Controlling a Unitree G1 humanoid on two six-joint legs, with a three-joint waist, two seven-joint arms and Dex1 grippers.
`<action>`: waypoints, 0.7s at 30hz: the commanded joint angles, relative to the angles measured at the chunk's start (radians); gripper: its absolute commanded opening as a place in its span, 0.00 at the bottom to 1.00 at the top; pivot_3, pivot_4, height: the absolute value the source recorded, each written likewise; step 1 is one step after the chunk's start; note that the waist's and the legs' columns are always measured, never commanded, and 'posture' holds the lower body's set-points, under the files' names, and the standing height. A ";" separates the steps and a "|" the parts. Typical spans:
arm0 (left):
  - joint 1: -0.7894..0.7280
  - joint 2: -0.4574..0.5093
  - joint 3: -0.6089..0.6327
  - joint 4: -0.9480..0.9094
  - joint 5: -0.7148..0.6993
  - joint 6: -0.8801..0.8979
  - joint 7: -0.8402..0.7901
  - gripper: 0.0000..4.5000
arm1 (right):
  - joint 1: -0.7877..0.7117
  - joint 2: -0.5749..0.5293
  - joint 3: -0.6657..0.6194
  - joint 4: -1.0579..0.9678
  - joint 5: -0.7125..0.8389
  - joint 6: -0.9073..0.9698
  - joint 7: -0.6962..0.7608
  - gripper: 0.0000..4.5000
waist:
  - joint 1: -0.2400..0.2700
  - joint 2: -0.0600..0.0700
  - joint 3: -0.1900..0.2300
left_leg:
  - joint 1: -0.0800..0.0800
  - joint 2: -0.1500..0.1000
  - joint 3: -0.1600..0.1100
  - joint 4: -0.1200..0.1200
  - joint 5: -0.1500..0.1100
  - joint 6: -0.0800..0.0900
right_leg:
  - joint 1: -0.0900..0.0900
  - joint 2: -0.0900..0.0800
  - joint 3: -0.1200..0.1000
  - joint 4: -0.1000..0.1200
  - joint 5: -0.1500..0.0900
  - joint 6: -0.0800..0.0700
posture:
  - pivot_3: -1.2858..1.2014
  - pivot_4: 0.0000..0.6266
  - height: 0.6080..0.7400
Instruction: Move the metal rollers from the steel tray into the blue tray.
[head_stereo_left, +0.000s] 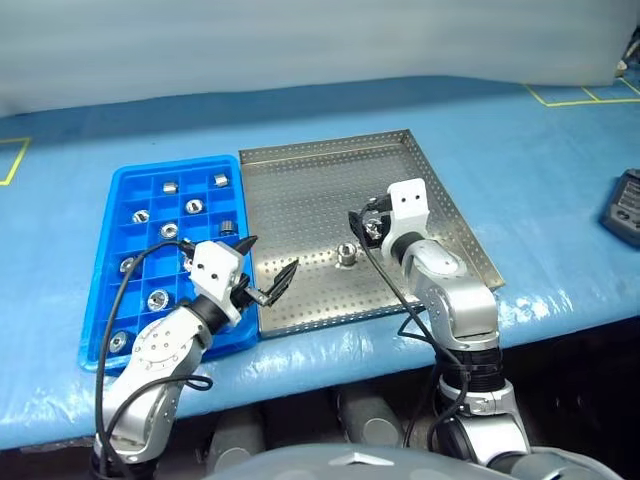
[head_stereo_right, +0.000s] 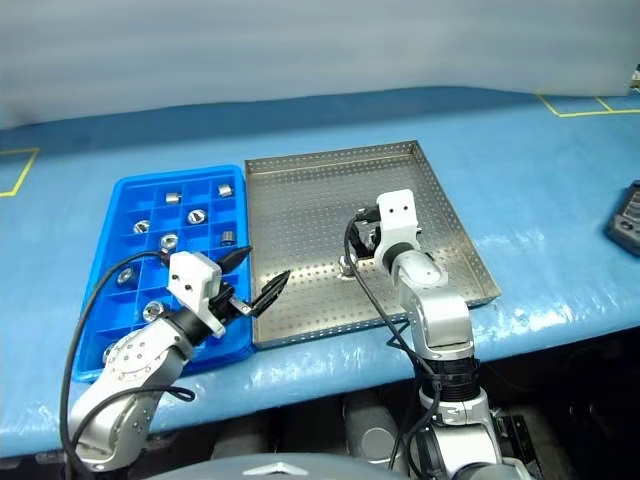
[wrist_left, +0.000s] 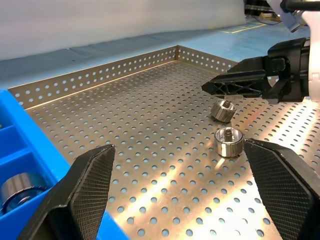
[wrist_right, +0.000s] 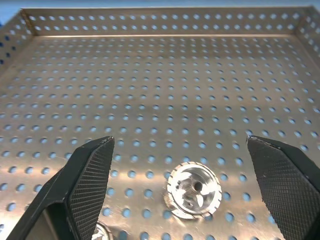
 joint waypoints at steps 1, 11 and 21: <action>-0.013 0.008 0.000 -0.003 -0.015 -0.012 -0.014 1.00 | 0.011 0.014 -0.016 0.022 0.010 -0.037 -0.016 0.99 | -0.010 0.000 0.000 | 0.000 0.000 0.000 0.000 0.000 0.000 | 0.000 0.000 0.000 0.000 0.000 0.000 | 0.44 0.24 1.00; -0.013 0.011 0.007 0.001 -0.016 -0.014 -0.025 1.00 | -0.025 0.044 -0.016 0.142 0.009 -0.106 -0.030 0.99 | -0.040 0.000 0.000 | 0.000 0.000 0.000 0.000 0.000 0.000 | 0.000 0.000 0.000 0.000 0.000 0.001 | 0.45 0.24 1.00; 0.003 0.004 0.010 -0.009 -0.009 -0.019 -0.006 1.00 | -0.096 0.062 -0.006 0.266 -0.013 -0.168 -0.074 0.99 | -0.037 0.000 0.000 | 0.000 0.000 0.000 0.000 0.000 0.000 | 0.000 0.000 0.001 0.000 0.001 0.001 | 0.46 0.24 1.00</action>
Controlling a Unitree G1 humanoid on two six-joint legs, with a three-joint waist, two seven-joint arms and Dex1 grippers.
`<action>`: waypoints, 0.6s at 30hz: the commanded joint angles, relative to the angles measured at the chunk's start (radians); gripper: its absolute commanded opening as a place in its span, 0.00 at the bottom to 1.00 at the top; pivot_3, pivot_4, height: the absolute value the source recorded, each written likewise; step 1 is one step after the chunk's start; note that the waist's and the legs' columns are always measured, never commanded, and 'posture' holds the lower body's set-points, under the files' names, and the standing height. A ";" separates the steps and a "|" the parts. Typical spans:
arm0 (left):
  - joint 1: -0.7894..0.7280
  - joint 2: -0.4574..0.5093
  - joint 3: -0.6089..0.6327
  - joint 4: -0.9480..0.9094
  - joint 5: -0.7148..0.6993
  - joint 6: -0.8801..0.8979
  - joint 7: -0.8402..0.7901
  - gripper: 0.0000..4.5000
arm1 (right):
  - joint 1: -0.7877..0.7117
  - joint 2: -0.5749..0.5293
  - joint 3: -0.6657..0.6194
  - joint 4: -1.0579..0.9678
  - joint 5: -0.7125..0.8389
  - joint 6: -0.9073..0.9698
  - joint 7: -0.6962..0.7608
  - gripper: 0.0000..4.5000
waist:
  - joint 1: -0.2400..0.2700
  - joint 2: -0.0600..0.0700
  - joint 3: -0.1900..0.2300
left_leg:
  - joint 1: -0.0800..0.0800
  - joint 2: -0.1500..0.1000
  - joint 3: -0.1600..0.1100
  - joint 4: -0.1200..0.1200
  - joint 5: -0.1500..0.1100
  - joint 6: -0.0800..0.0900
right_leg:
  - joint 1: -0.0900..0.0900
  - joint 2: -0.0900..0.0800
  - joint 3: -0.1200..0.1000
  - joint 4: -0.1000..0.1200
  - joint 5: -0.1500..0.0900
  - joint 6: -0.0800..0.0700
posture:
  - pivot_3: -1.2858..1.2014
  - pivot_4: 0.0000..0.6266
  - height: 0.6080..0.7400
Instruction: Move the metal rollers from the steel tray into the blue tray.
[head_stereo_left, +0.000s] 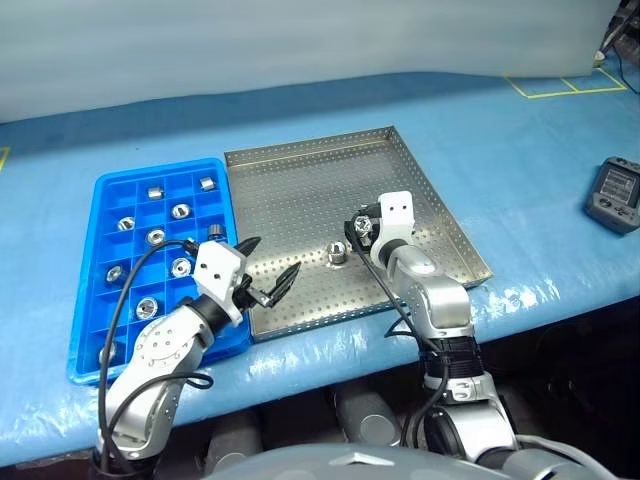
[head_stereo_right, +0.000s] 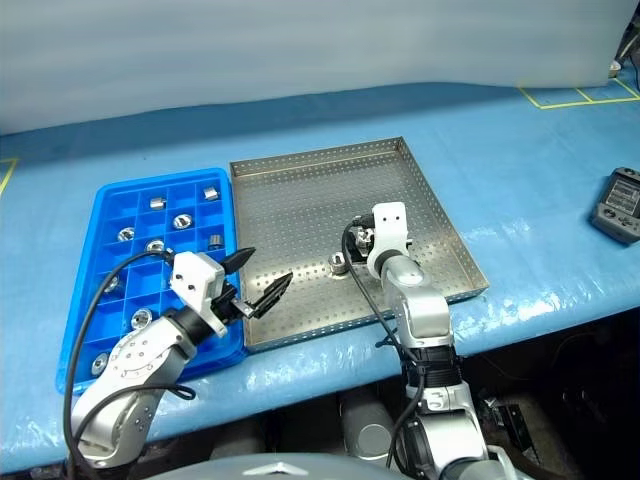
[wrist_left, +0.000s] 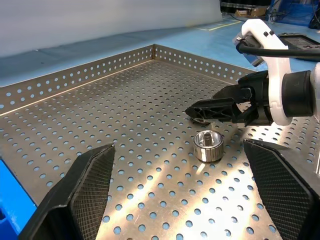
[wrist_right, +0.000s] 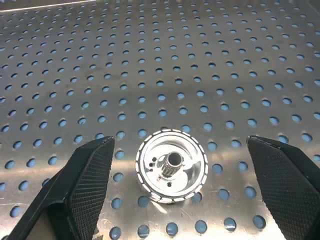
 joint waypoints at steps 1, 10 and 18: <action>0.001 0.001 0.006 -0.019 -0.009 -0.016 0.003 1.00 | -0.029 0.003 -0.003 0.025 -0.015 -0.039 -0.027 0.91 | 0.001 0.000 0.000 | 0.000 0.000 0.000 0.000 0.000 0.000 | 0.000 0.000 0.000 0.000 0.000 0.000 | 0.46 0.24 1.00; 0.004 -0.007 0.001 -0.021 -0.007 -0.020 0.012 1.00 | -0.047 -0.004 -0.011 0.091 -0.019 -0.066 -0.040 0.38 | 0.004 0.000 0.000 | 0.000 0.000 0.000 0.000 0.000 0.000 | 0.000 0.000 0.000 0.000 0.000 0.000 | 0.46 0.24 1.00; -0.003 -0.015 0.005 -0.018 0.001 -0.033 0.028 1.00 | -0.052 -0.008 -0.003 0.026 -0.019 -0.062 -0.040 0.38 | 0.006 0.000 0.000 | 0.000 0.000 0.000 0.000 0.000 0.000 | 0.000 0.000 0.000 0.000 0.000 0.001 | 0.46 0.24 1.00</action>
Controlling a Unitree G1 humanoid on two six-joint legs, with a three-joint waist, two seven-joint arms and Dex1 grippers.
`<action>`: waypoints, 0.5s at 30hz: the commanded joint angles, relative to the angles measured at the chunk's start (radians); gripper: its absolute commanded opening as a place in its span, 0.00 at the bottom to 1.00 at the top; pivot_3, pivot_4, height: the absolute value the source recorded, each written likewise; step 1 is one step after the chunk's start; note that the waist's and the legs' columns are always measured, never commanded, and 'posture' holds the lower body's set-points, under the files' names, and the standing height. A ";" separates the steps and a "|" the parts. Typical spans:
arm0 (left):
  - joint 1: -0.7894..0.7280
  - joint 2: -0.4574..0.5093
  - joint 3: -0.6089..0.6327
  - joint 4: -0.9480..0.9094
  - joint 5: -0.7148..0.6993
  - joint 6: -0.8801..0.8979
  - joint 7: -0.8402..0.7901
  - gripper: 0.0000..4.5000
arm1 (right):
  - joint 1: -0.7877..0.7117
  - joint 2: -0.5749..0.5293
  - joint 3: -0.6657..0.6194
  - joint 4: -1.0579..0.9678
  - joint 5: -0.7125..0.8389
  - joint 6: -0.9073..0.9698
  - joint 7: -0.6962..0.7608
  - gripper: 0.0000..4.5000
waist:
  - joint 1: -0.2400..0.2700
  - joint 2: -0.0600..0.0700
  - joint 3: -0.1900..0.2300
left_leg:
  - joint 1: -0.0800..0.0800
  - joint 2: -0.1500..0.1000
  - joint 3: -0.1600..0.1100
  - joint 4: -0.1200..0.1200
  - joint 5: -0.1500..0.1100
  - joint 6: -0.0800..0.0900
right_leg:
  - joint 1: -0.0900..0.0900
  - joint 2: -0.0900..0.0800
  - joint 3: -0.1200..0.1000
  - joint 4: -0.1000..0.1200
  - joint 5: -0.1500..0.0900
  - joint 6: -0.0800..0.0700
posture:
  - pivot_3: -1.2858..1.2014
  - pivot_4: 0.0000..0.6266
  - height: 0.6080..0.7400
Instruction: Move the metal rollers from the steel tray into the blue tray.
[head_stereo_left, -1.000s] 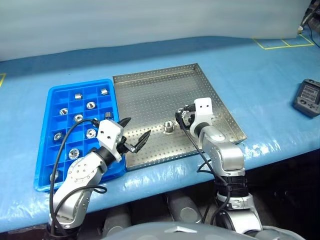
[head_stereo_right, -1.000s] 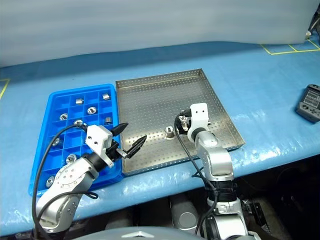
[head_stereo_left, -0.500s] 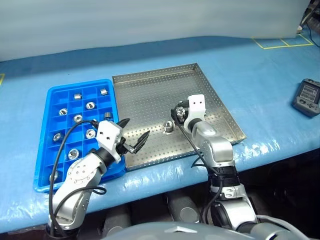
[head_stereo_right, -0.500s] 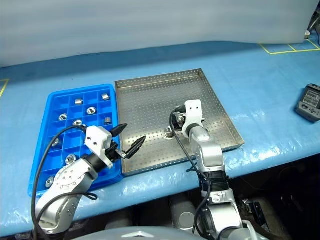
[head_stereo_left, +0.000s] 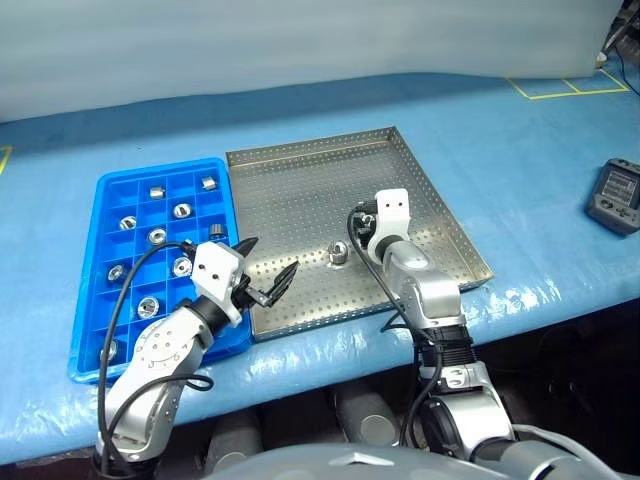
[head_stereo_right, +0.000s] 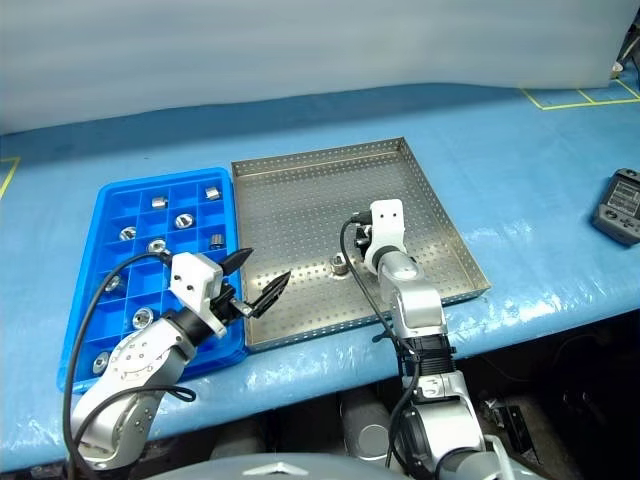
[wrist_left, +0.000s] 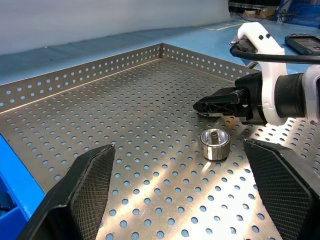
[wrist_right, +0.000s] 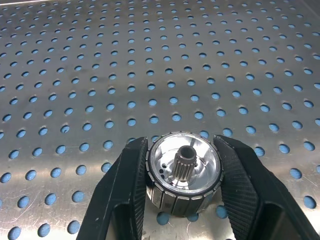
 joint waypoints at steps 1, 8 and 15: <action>-0.011 -0.008 0.008 -0.018 0.001 -0.031 0.013 1.00 | -0.024 -0.004 0.004 -0.090 -0.002 -0.006 -0.003 0.38 | 0.000 0.000 0.000 | 0.000 0.000 0.000 0.000 0.000 0.000 | 0.000 0.000 0.000 0.000 0.000 0.000 | 0.47 0.24 1.00; 0.008 -0.013 0.037 -0.044 0.000 -0.038 0.045 1.00 | -0.085 -0.019 0.086 -0.246 0.033 0.034 0.107 0.38 | 0.004 0.000 0.000 | 0.000 0.000 0.000 0.000 0.000 0.000 | -0.001 0.000 0.000 0.000 0.000 0.000 | 0.48 0.24 1.00; 0.095 -0.036 0.101 -0.119 0.039 -0.089 0.126 1.00 | -0.145 -0.027 0.216 -0.289 0.055 0.079 0.238 0.38 | 0.057 0.000 0.000 | 0.000 0.001 -0.001 -0.001 0.000 0.000 | -0.001 0.001 0.000 0.000 0.000 0.000 | 0.53 0.24 1.00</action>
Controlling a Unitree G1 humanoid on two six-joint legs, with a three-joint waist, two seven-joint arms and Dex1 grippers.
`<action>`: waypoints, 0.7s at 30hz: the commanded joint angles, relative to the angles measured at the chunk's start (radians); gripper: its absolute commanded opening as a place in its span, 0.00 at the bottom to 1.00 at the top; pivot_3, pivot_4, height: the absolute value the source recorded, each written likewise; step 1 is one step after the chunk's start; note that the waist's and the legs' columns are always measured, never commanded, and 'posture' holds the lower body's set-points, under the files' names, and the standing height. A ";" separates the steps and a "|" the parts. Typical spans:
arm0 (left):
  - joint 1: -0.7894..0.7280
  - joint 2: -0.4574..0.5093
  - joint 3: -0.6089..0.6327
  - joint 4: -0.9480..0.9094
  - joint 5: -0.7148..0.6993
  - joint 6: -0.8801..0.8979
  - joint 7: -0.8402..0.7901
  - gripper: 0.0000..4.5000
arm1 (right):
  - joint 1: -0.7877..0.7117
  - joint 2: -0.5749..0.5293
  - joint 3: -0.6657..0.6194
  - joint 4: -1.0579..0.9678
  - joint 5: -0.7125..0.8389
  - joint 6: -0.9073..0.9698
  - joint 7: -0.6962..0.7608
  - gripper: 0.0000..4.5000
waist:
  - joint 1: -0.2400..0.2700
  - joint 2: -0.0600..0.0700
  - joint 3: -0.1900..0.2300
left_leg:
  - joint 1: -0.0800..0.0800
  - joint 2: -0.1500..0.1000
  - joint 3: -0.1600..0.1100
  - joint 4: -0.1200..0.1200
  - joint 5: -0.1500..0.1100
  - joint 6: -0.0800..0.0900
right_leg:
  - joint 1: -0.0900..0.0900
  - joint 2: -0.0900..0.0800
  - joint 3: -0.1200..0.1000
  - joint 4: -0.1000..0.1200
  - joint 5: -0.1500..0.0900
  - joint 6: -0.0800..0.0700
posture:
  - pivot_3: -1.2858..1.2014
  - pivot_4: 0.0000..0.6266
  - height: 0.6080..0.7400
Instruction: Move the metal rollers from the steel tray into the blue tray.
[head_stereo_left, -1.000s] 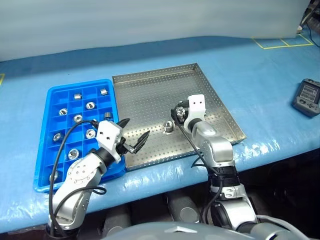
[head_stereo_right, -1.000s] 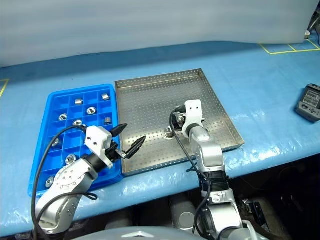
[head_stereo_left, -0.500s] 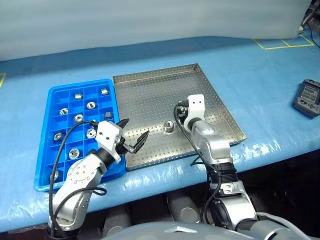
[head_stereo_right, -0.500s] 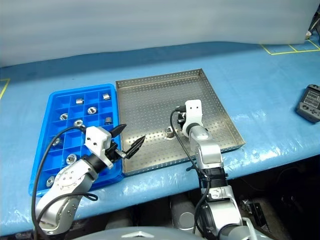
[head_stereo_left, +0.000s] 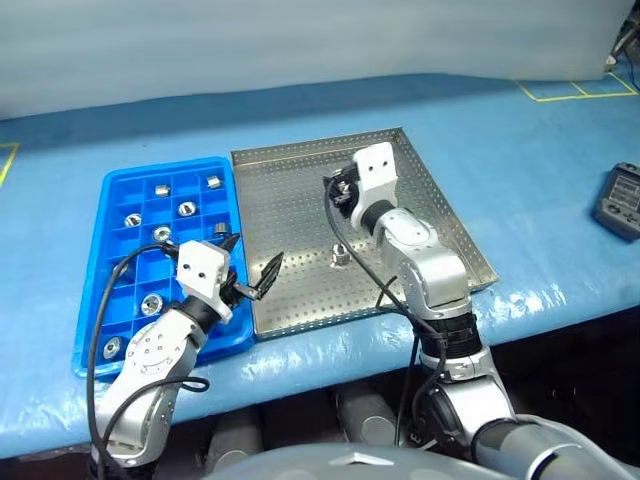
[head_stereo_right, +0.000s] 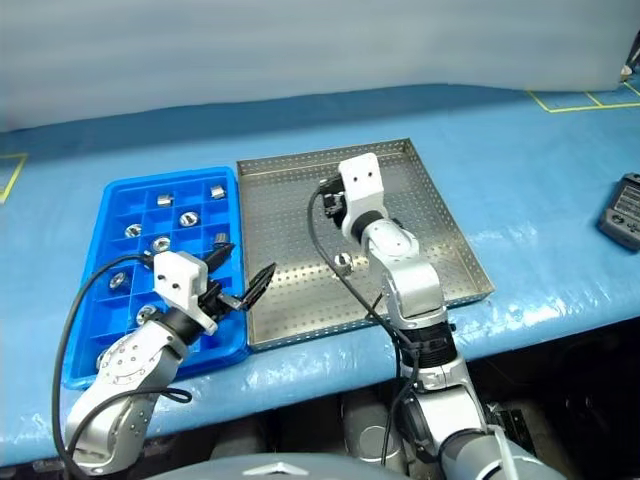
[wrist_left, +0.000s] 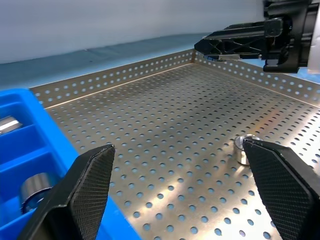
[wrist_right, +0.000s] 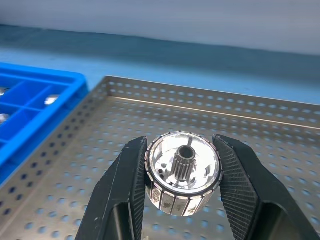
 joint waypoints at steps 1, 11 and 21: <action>0.062 -0.010 0.048 -0.089 0.032 -0.071 0.038 1.00 | -0.042 0.002 0.070 -0.051 0.018 0.014 0.068 0.38 | 0.023 0.000 0.000 | 0.000 0.000 0.000 0.000 0.000 0.000 | 0.000 0.000 0.000 0.000 0.000 0.000 | 0.54 0.24 1.00; 0.365 -0.015 0.147 -0.233 -0.057 -0.096 0.012 1.00 | -0.065 0.045 0.214 -0.056 0.061 0.077 0.197 0.38 | 0.128 0.000 0.000 | 0.000 0.000 0.000 0.000 0.000 0.000 | -0.001 -0.001 -0.002 -0.001 -0.005 -0.008 | 0.59 0.24 1.00; 0.417 -0.028 0.123 -0.261 -0.056 -0.092 0.037 1.00 | 0.014 0.004 0.316 -0.075 0.074 0.168 0.257 0.38 | 0.169 0.000 0.000 | 0.000 0.000 0.001 0.000 0.000 0.000 | -0.001 -0.002 -0.002 -0.001 -0.006 -0.009 | 0.60 0.24 1.00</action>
